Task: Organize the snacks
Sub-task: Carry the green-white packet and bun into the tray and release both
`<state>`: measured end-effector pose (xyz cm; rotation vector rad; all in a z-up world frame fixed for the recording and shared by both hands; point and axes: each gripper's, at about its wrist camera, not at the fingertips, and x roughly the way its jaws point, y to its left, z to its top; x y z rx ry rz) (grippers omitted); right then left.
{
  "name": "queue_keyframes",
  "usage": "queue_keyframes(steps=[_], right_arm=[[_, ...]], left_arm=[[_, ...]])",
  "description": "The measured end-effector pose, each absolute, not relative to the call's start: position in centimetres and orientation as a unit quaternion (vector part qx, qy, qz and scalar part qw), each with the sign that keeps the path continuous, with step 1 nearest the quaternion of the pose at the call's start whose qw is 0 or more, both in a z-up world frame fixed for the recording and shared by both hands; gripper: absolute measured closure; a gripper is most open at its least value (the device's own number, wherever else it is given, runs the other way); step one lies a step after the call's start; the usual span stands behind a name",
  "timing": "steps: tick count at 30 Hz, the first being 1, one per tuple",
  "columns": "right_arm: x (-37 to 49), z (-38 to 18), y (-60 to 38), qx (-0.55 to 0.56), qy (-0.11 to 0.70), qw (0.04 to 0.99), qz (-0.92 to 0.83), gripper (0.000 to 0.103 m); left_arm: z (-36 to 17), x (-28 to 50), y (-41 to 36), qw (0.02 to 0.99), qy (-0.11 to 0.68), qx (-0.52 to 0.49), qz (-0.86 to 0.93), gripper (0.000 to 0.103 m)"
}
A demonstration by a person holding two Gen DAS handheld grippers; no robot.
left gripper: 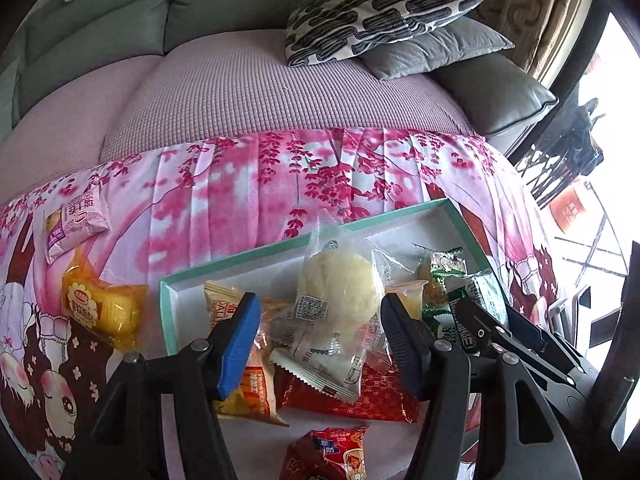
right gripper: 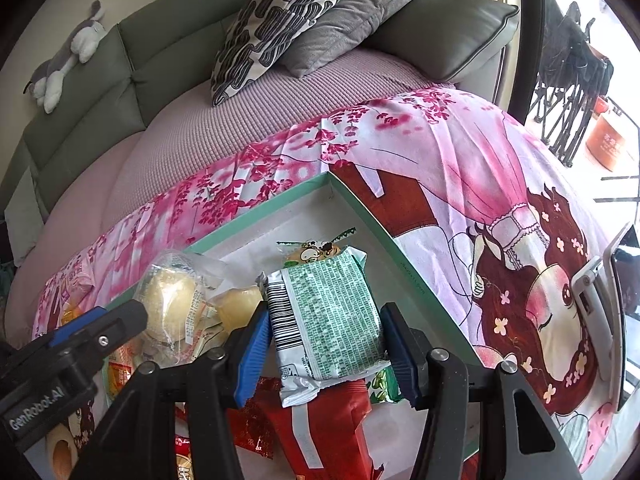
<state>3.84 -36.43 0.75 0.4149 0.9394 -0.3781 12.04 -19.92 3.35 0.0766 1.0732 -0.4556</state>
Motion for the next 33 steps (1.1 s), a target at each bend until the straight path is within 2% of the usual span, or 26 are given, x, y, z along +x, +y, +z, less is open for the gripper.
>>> queue_keyframes(steps=[5,10,12,13,14,15,18,20,25,26,27,33], right_arm=[[3.9,0.6,-36.5,0.204,0.448,0.853,-0.173,0.035],[4.0,0.5,-36.5,0.205,0.453,0.851,-0.169,0.034],[4.0,0.6,-36.4,0.203,0.454,0.851,-0.168,0.033],[4.0,0.7,-36.4,0.202,0.454,0.852,-0.168,0.030],[4.0,0.8,-36.3,0.200,0.452,0.853,-0.168,0.021],[3.9,0.9,-36.3,0.199,0.449,0.855,-0.167,0.016],[3.8,1.2,-36.0,0.192,0.445,0.859,-0.164,0.015],[3.9,1.4,-35.8,0.188,0.443,0.862,-0.161,0.013],[4.0,1.7,-35.3,0.177,0.438,0.868,-0.156,0.010],[4.0,1.7,-35.3,0.176,0.437,0.868,-0.155,0.002],[4.0,1.7,-35.2,0.176,0.436,0.869,-0.155,0.000],[4.0,2.0,-34.9,0.172,0.433,0.871,-0.156,0.000]], left_arm=[[3.4,12.2,-19.0,0.839,0.505,0.030,-0.201,0.037],[3.2,12.3,-18.4,0.842,0.505,0.027,-0.185,0.036],[3.1,12.4,-18.2,0.845,0.504,0.028,-0.177,0.031],[3.1,12.4,-18.0,0.847,0.503,0.029,-0.172,0.030],[3.1,12.4,-17.9,0.847,0.503,0.029,-0.170,0.030],[3.0,12.4,-17.7,0.847,0.504,0.028,-0.167,0.030],[2.9,12.5,-17.2,0.849,0.504,0.023,-0.156,0.027],[2.9,12.6,-16.8,0.850,0.504,0.020,-0.150,0.021],[2.7,12.8,-15.6,0.856,0.501,0.013,-0.129,0.020],[2.6,12.8,-15.4,0.856,0.501,0.011,-0.126,0.020],[2.5,12.9,-15.1,0.856,0.502,0.009,-0.122,0.020],[1.8,12.9,-13.7,0.856,0.507,0.006,-0.102,0.020]])
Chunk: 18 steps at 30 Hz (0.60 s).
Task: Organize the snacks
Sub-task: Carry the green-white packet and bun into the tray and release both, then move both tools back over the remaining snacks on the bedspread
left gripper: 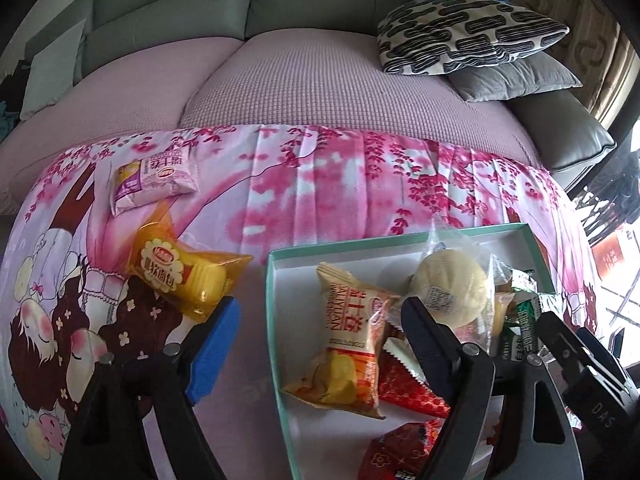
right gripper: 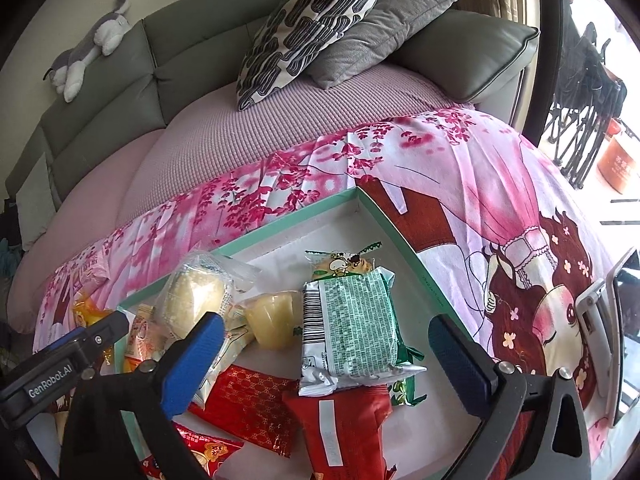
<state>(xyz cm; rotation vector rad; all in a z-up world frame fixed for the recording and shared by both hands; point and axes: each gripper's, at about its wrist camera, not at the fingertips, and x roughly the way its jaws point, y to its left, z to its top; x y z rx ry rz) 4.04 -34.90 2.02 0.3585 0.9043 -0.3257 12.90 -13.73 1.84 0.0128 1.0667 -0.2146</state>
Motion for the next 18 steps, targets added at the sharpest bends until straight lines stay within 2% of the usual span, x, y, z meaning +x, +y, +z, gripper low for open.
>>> queue_keyframes(steps=[16,17,18], right_arm=[[4.7,4.9,-29.4,0.131,0.413,0.895,-0.100,0.000],[4.8,4.9,-29.0,0.130,0.415,0.896,-0.095,0.000],[4.9,4.8,-28.7,0.128,0.416,0.896,-0.091,0.000]], left_arm=[[0.9,11.9,-6.9,0.861,0.507,-0.004,-0.038,0.020],[0.8,11.8,-6.5,0.861,0.507,-0.007,-0.032,0.019],[0.7,11.8,-5.9,0.861,0.508,-0.010,-0.026,0.015]])
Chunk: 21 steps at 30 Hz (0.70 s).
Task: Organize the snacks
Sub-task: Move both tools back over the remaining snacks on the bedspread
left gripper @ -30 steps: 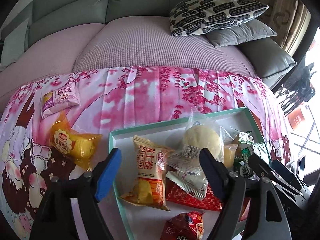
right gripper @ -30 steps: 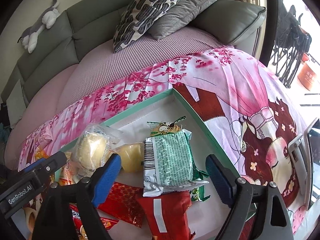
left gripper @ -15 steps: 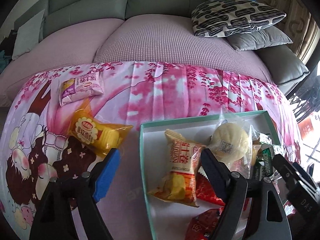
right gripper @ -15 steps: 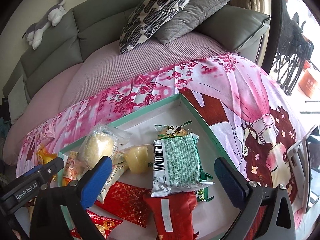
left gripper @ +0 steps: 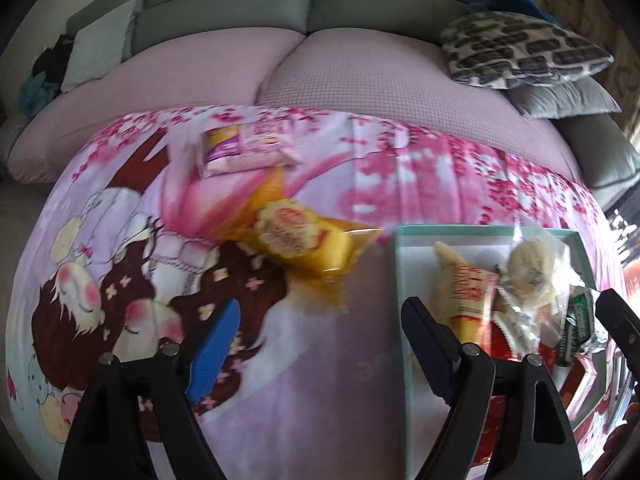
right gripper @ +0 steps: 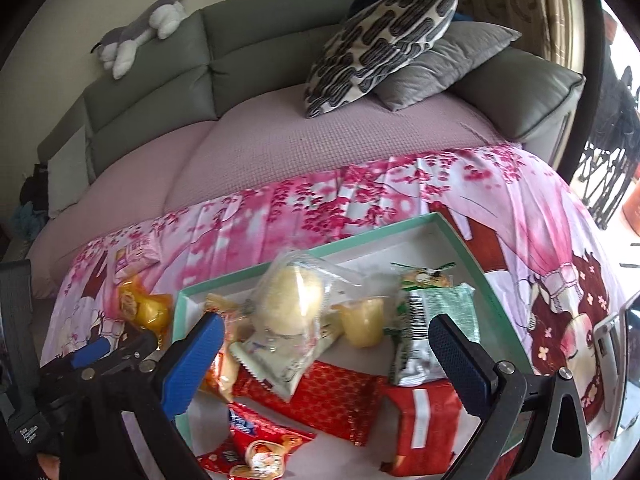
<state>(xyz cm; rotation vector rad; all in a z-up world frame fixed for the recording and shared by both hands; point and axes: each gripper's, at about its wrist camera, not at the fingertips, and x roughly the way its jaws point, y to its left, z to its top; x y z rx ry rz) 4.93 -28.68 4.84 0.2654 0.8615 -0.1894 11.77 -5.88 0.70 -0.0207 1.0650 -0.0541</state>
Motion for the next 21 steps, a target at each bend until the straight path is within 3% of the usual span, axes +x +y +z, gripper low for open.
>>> queue_keyframes(steps=[2,21], right_arm=[[5.2,4.7,-27.9,0.127,0.420,0.895,-0.086,0.000],[6.5,3.5,-17.0,0.063,0.438,0.896,0.041,0.000]], left_arm=[[0.5,11.7,-4.8,0.862,0.507,-0.017,-0.013,0.005],[-0.2,10.8,3.6,0.860,0.503,-0.049,0.079,0.004]])
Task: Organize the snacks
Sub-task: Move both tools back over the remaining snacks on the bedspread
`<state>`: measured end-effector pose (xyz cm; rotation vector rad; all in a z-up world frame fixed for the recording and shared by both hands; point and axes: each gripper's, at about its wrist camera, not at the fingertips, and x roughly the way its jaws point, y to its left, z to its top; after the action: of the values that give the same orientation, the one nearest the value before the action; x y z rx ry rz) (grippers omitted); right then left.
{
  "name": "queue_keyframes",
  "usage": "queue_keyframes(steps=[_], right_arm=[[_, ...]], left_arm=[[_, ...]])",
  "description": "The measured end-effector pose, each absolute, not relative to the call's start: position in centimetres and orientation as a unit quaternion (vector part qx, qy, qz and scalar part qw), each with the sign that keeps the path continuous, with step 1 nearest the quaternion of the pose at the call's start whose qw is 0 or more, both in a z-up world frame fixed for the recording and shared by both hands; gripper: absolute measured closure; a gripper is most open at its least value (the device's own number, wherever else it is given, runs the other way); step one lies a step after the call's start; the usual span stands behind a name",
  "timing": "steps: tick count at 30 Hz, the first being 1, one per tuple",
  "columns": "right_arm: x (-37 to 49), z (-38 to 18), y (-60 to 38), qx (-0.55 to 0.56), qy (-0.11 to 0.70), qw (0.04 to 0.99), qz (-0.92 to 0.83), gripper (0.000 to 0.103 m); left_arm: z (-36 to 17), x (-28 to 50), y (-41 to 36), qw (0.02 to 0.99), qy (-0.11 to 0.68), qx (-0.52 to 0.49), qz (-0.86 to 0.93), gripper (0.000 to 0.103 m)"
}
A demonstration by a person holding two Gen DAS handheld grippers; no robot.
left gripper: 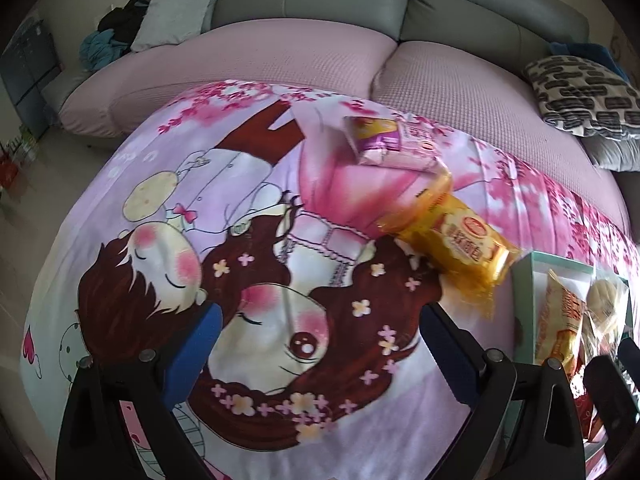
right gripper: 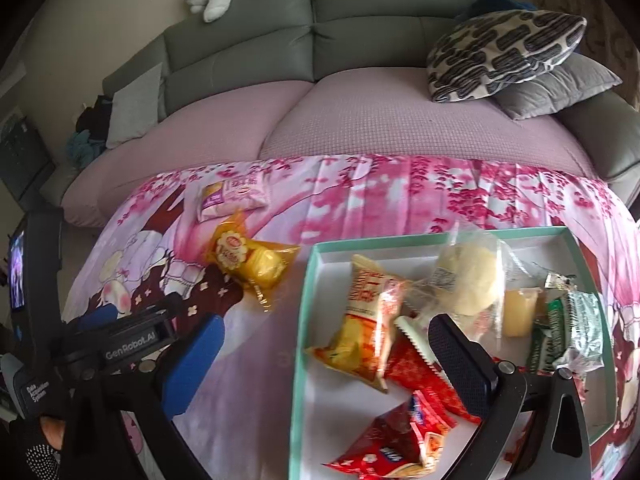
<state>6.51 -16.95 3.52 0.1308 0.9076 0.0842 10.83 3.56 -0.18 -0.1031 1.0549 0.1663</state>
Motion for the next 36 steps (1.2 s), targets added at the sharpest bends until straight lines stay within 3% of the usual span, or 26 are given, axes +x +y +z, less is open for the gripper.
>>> queue_keyframes(steps=[21,36], right_arm=[[9.0,1.3,-11.4,-0.002,0.440,0.897,0.044,0.000],[15.1,-0.4,-8.5,-0.074,0.447,0.891,0.023,0.000]], left_arm=[[-2.0,12.2,8.0,0.848,0.516,-0.075,0.096,0.004],[-2.2,18.6,9.1,0.856,0.510,-0.051,0.065,0.004]])
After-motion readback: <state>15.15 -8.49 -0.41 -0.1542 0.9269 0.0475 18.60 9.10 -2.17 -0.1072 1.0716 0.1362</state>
